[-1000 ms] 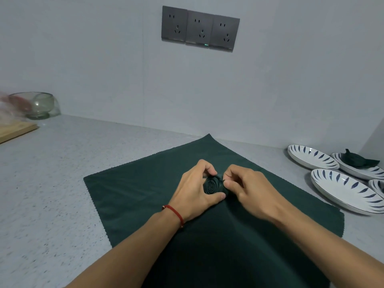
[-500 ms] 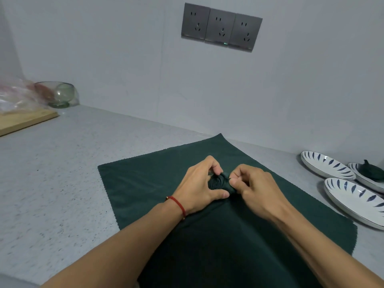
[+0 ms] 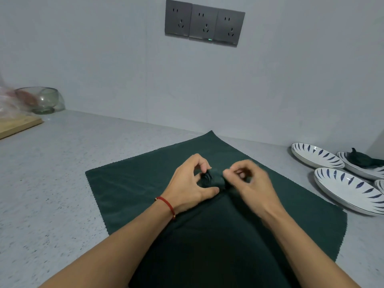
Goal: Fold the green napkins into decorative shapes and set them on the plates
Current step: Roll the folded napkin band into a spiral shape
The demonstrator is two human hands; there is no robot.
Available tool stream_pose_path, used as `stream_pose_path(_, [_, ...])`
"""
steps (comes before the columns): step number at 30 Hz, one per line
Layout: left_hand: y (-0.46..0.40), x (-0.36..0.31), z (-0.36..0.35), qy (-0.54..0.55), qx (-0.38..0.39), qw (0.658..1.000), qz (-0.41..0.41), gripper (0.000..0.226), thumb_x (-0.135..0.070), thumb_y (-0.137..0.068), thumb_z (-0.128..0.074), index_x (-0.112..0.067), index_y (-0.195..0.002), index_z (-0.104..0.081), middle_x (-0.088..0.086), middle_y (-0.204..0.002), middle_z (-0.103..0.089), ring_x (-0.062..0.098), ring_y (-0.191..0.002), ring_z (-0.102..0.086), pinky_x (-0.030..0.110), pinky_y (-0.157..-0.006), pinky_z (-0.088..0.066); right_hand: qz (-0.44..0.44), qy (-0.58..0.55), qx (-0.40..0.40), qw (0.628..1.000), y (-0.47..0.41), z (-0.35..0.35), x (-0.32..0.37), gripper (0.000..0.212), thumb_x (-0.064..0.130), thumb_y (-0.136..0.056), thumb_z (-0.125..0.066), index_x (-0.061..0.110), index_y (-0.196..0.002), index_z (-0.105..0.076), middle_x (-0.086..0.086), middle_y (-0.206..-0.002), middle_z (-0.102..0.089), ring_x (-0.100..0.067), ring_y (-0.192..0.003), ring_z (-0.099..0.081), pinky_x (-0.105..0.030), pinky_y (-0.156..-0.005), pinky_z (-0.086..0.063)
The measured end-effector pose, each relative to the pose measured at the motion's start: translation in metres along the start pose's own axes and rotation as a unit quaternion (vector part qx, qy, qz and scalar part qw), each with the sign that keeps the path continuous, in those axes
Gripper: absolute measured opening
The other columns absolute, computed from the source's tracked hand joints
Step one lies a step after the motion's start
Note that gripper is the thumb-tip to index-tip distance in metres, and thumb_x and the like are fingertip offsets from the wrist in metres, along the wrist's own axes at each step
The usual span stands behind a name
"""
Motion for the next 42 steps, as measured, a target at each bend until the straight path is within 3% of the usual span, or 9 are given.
stream_pose_path(3, [-0.001,0.002,0.000,0.044,-0.009,0.999,0.016,0.044,0.003,-0.066,-0.079,-0.016,-0.087,-0.045,0.014,-0.108,-0.054,0.018,-0.103,-0.061,0.029,-0.101,-0.052,-0.066,-0.073,-0.134,0.986,-0.003,0.034,-0.016,0.025,0.050,-0.089,-0.066,0.025,-0.094,-0.065,0.009,-0.093,-0.067,-0.014,-0.090,-0.063,-0.034,-0.086,-0.051])
stream_pose_path(9, [-0.001,0.003,-0.011,0.057,0.014,0.998,0.015,0.043,-0.002,-0.062,-0.078,-0.018,-0.090,-0.049,0.018,-0.109,-0.051,0.035,-0.107,-0.057,0.034,-0.100,-0.054,-0.132,-0.003,0.008,0.991,-0.013,0.023,-0.009,0.062,0.077,-0.083,-0.048,0.019,-0.062,-0.043,0.000,-0.060,-0.053,-0.019,-0.059,-0.046,-0.034,-0.064,-0.038])
stream_pose_path(12, [0.005,0.001,-0.014,0.046,0.027,0.998,0.024,0.043,-0.007,-0.062,-0.079,-0.020,-0.092,-0.051,0.016,-0.109,-0.049,0.037,-0.105,-0.056,0.036,-0.097,-0.055,-0.083,0.062,-0.001,0.995,-0.023,0.027,0.008,0.054,0.056,-0.087,-0.061,0.011,-0.070,-0.037,0.000,-0.066,-0.035,-0.018,-0.063,-0.033,-0.032,-0.060,-0.028])
stream_pose_path(16, [0.011,-0.006,-0.014,-0.082,0.058,0.995,0.014,0.045,-0.014,-0.066,-0.085,-0.027,-0.093,-0.052,0.002,-0.099,-0.046,0.012,-0.079,-0.046,0.012,-0.073,-0.045,-0.054,0.078,0.045,0.995,-0.032,0.028,0.025,0.050,0.040,-0.084,-0.066,0.002,-0.070,-0.038,-0.004,-0.067,-0.035,-0.018,-0.064,-0.031,-0.032,-0.064,-0.029])
stream_pose_path(20, [0.018,-0.021,-0.015,-0.184,0.085,0.979,0.009,0.046,-0.047,-0.068,-0.086,-0.034,-0.095,-0.051,-0.009,-0.091,-0.052,0.008,-0.084,-0.050,0.021,-0.072,-0.041,-0.048,0.055,0.131,0.989,-0.032,0.022,0.041,0.050,0.039,-0.081,-0.071,-0.006,-0.072,-0.048,-0.008,-0.067,-0.045,-0.018,-0.065,-0.044,-0.035,-0.067,-0.041])
stream_pose_path(27, [0.022,-0.053,-0.014,-0.132,0.000,0.982,0.136,0.041,-0.057,-0.088,-0.064,-0.017,-0.095,-0.061,0.002,-0.065,-0.073,0.011,-0.059,-0.069,0.031,-0.074,-0.058,-0.045,0.077,0.222,0.971,-0.018,0.008,0.062,0.037,0.019,-0.097,-0.058,0.006,-0.062,-0.058,-0.009,-0.066,-0.054,-0.021,-0.066,-0.055,-0.030,-0.061,-0.052])
stream_pose_path(34, [0.002,-0.070,-0.017,-0.200,0.047,0.963,0.174,0.015,-0.018,-0.086,-0.061,-0.010,-0.075,-0.055,0.026,-0.073,-0.072,0.015,-0.054,-0.072,0.036,-0.077,-0.057,-0.093,0.033,0.221,0.970,-0.015,0.011,0.060,0.034,0.014,-0.093,-0.059,0.011,-0.059,-0.060,-0.002,-0.059,-0.056,-0.023,-0.062,-0.064,-0.040,-0.076,-0.063])
stream_pose_path(38, [-0.017,-0.060,-0.014,-0.216,0.056,0.943,0.248,0.013,-0.009,-0.081,-0.056,-0.004,-0.076,-0.067,0.012,-0.064,-0.073,0.014,-0.053,-0.071,0.031,-0.080,-0.060,-0.123,0.025,0.184,0.975,-0.019,0.015,0.050,0.023,0.009,-0.090,-0.059,-0.001,-0.071,-0.066,-0.017,-0.070,-0.065,-0.030,-0.064,-0.072,-0.049,-0.081,-0.062])
stream_pose_path(42, [-0.029,-0.052,-0.017,-0.083,0.070,0.934,0.340,0.024,0.008,-0.080,-0.046,0.000,-0.058,-0.050,0.013,-0.049,-0.060,0.010,-0.026,-0.045,0.016,-0.040,-0.042,-0.146,0.015,0.164,0.975,-0.017,0.014,0.042,0.019,0.013,-0.085,-0.057,0.004,-0.069,-0.060,-0.012,-0.062,-0.063,-0.027,-0.060,-0.072,-0.053,-0.088,-0.060])
Point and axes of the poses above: each hand's wrist, its own y-axis away from the middle knuckle, its own z-axis out of the back of the hand, x = y × z, the point moved 5 cm from there along -y, towards the middle knuckle
